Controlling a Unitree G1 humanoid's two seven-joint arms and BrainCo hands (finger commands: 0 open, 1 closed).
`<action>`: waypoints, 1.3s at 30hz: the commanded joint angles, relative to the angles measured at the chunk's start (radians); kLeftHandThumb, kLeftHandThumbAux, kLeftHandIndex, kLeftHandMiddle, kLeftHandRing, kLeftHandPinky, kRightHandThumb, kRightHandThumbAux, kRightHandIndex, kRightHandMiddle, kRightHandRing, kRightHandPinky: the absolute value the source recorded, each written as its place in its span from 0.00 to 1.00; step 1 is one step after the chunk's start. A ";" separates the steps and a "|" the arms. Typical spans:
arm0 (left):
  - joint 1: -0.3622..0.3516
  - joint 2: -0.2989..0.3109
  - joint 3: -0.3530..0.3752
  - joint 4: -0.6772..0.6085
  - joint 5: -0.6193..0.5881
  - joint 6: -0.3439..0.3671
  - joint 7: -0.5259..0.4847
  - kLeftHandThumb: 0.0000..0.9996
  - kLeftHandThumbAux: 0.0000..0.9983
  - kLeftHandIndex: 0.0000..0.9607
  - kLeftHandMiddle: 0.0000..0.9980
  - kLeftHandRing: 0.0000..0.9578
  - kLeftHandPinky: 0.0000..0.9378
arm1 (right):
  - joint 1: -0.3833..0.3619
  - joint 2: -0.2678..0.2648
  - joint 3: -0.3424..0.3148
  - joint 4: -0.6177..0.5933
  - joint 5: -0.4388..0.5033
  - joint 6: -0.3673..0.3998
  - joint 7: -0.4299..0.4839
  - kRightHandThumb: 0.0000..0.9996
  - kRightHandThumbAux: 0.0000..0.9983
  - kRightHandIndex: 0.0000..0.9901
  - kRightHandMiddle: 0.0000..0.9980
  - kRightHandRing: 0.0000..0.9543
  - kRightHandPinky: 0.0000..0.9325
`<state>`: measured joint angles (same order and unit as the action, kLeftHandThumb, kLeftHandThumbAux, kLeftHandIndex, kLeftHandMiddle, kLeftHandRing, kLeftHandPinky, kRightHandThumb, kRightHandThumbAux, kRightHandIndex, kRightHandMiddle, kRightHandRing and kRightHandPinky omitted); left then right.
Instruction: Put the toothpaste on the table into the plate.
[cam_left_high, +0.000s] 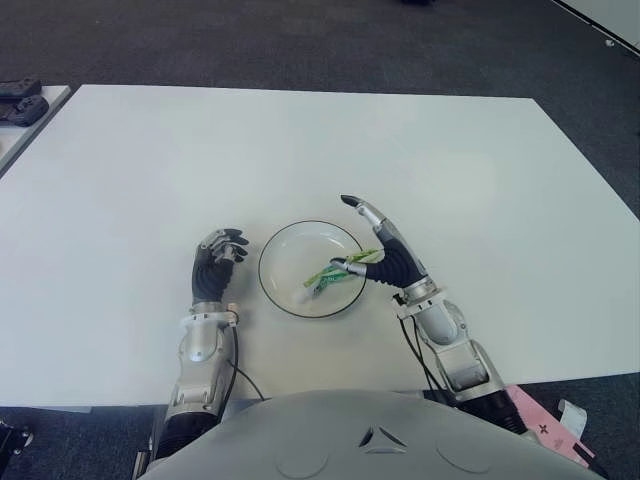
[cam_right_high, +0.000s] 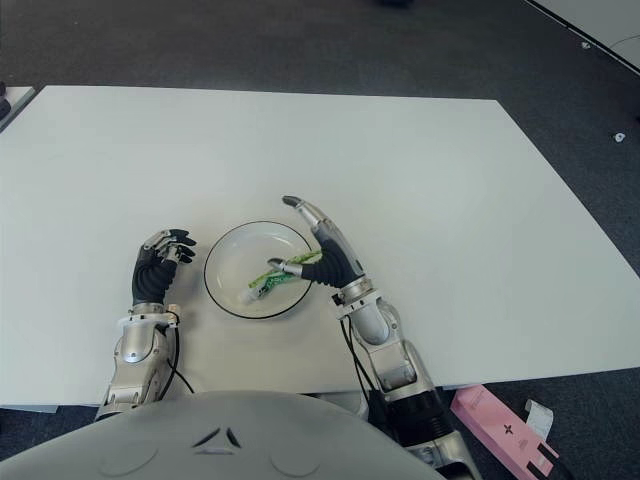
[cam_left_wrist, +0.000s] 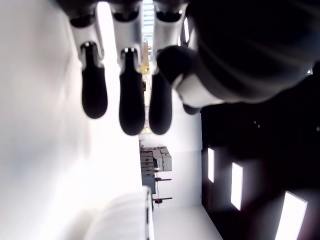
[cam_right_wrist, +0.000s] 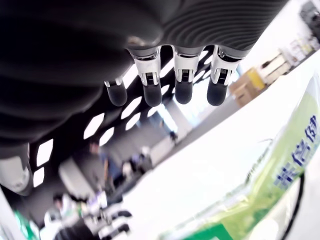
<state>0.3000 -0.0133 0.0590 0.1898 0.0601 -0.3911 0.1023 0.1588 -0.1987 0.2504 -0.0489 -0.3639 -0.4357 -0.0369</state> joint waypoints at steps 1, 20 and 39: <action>0.022 0.000 -0.006 0.025 0.010 0.037 0.001 0.83 0.68 0.42 0.49 0.58 0.57 | -0.003 0.020 -0.030 0.071 0.025 -0.051 -0.044 0.16 0.91 0.27 0.43 0.53 0.57; 0.021 0.001 -0.005 0.015 -0.003 0.049 -0.009 0.83 0.68 0.41 0.50 0.59 0.57 | 0.026 0.101 -0.101 0.114 0.002 -0.064 -0.190 0.01 0.96 0.40 0.46 0.47 0.43; 0.013 -0.002 -0.004 0.017 -0.009 0.046 -0.009 0.83 0.68 0.43 0.48 0.58 0.57 | 0.077 0.223 -0.144 0.090 0.075 0.079 -0.224 0.60 0.77 0.44 0.46 0.47 0.46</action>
<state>0.2996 -0.0127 0.0590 0.1770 0.0573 -0.3735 0.1016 0.2274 0.0112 0.1173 0.0405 -0.3074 -0.3975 -0.2550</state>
